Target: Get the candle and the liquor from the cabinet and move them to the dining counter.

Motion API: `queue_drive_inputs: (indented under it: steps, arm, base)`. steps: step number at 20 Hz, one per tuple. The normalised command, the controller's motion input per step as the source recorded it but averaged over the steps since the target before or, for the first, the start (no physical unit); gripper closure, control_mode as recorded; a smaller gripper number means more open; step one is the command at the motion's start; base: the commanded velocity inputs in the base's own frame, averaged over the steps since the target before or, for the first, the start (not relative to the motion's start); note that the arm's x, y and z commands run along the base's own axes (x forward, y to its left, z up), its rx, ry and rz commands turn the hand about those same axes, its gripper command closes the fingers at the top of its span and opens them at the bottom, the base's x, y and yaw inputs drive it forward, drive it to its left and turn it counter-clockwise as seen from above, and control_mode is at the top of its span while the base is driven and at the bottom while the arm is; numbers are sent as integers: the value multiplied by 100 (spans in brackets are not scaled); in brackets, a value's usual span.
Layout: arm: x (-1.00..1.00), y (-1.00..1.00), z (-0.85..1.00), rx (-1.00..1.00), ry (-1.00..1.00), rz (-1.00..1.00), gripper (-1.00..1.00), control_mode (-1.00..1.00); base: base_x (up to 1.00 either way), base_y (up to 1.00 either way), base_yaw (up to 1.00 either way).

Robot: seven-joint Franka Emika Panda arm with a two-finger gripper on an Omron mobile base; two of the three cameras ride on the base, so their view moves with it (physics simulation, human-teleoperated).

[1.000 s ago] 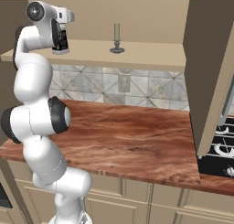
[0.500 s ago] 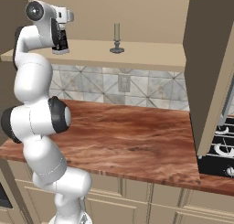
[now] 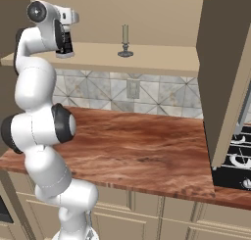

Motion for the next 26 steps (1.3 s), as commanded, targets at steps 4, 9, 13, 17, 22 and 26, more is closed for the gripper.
queue_drive_inputs:
  steps: [4, 9, 13, 17, 22, 26]
  arm:
    - [-31, 0, -5, 0, -8, 0, 100, -100]
    - [-49, 1, -10, 0, -8, 0, 100, -100]
    - [-75, 3, -14, 0, -2, 0, 100, -100]
    - [-100, -1, -1, 0, -3, 0, 100, -100]
    - [-100, -41, 37, 5, -3, 0, 100, -100]
    - [-100, -50, 45, 6, 0, 2, 100, -100]
  base:
    - [0, 0, 0]
    - [0, 0, 0]
    - [0, 0, 0]
    - [0, 0, 0]
    - [0, 0, 0]
    - [0, 0, 0]
